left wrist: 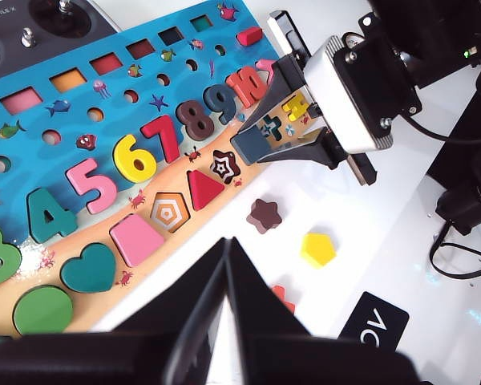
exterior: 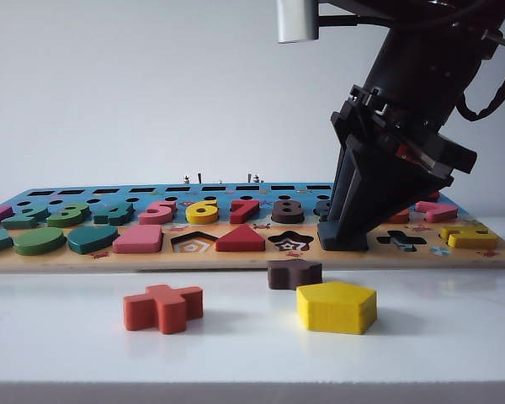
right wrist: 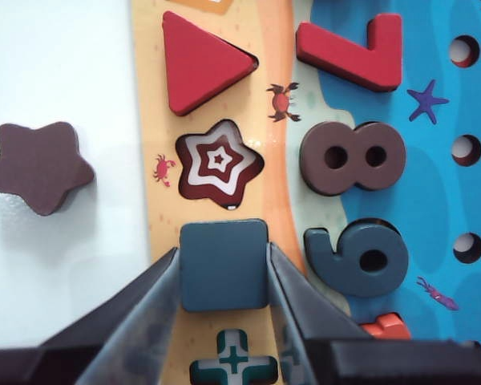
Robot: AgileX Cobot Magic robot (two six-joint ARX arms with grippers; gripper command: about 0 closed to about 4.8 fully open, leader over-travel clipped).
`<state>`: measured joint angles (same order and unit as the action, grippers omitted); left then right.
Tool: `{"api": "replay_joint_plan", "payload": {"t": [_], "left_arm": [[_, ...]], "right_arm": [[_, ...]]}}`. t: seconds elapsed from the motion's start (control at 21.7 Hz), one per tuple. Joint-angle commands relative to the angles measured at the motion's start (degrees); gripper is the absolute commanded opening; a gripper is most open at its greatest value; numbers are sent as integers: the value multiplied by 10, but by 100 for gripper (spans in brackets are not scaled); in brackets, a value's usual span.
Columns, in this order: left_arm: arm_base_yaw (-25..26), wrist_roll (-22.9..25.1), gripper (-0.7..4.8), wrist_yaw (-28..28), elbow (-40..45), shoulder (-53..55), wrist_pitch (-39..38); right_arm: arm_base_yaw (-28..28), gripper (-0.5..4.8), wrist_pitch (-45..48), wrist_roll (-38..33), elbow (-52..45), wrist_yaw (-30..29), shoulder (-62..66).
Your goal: Insert the cube into the slot.
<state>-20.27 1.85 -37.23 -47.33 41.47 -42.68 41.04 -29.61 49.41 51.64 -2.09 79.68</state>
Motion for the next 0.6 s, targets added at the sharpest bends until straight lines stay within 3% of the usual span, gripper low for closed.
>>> {"api": "replay_joint_plan", "payload": {"t": [0.05, 0.46, 0.6], "left_arm": [[0, 2, 20, -5, -2, 0, 8], [0, 2, 20, -5, -2, 0, 8], [1, 2, 20, -5, -2, 0, 8]], "right_arm": [[0, 189, 9, -3, 1, -7, 0], [0, 219, 9, -3, 2, -7, 0], [0, 321, 14, -3, 2, -7, -2]]}}
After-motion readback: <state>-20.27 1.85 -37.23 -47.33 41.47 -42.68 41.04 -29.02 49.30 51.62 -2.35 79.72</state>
